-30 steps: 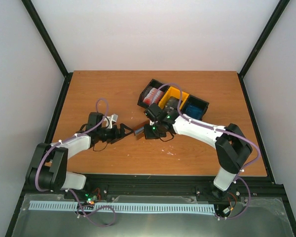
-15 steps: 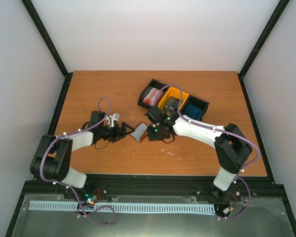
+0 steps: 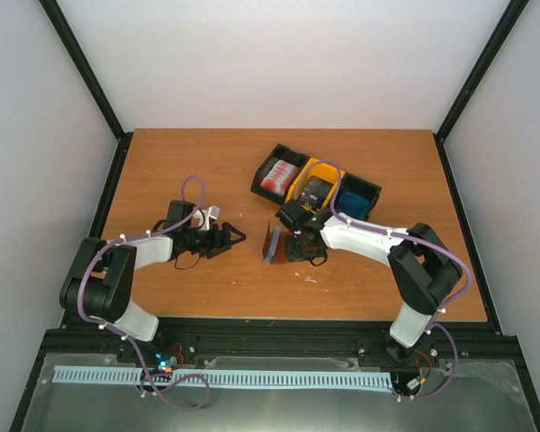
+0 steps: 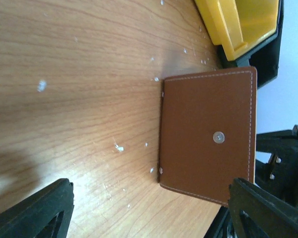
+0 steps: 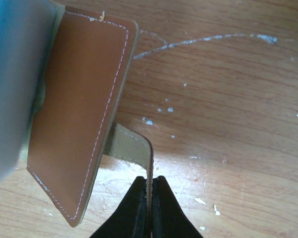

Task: Put the credit cards into the card holder
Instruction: Open the card holder at the center of the board.

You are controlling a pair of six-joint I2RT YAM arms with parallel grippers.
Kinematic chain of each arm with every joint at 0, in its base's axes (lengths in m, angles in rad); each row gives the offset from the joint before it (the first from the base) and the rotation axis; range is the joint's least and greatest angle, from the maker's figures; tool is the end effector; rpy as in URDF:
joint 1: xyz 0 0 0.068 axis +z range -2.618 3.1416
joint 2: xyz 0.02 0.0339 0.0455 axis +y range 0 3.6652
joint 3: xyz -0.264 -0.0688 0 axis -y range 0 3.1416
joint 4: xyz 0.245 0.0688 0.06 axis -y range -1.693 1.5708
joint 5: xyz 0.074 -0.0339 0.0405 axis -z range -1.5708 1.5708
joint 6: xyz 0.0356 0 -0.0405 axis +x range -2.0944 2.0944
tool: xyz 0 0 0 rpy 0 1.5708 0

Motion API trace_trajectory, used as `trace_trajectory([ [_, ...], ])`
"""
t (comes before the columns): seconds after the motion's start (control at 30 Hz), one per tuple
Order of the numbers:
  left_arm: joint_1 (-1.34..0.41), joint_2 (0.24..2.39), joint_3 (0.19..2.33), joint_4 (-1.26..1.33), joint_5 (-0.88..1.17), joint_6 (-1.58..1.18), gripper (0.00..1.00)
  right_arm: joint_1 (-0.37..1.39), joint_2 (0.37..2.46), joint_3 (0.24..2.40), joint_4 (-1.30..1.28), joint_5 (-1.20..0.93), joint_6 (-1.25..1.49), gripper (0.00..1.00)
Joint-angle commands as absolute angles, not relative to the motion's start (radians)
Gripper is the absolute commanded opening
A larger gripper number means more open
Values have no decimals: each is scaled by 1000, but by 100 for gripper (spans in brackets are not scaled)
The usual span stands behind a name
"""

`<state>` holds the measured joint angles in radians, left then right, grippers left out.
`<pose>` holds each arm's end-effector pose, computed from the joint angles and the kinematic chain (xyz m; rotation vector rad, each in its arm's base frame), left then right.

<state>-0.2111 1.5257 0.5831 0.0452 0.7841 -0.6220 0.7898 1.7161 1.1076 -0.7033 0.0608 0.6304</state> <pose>0.2514 -0.0796 0.1367 -0.1577 2.5511 -1.3147 0.2279 0.2269 0.1780 -0.2195 2.8921 0.1794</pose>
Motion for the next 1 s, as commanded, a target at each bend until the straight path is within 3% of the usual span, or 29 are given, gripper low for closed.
trace_trajectory([
  [0.0, -242, 1545, 623, 74, 859, -627, 87, 787, 1712, 1136, -678, 83, 582, 3],
  [0.33, -275, 1538, 694, 80, 886, -642, 100, 785, 1710, 1177, -687, 79, 542, 3],
  [0.97, -484, 1705, 910, -212, 633, -568, 100, 785, 1699, 1195, -665, 31, 523, 3],
])
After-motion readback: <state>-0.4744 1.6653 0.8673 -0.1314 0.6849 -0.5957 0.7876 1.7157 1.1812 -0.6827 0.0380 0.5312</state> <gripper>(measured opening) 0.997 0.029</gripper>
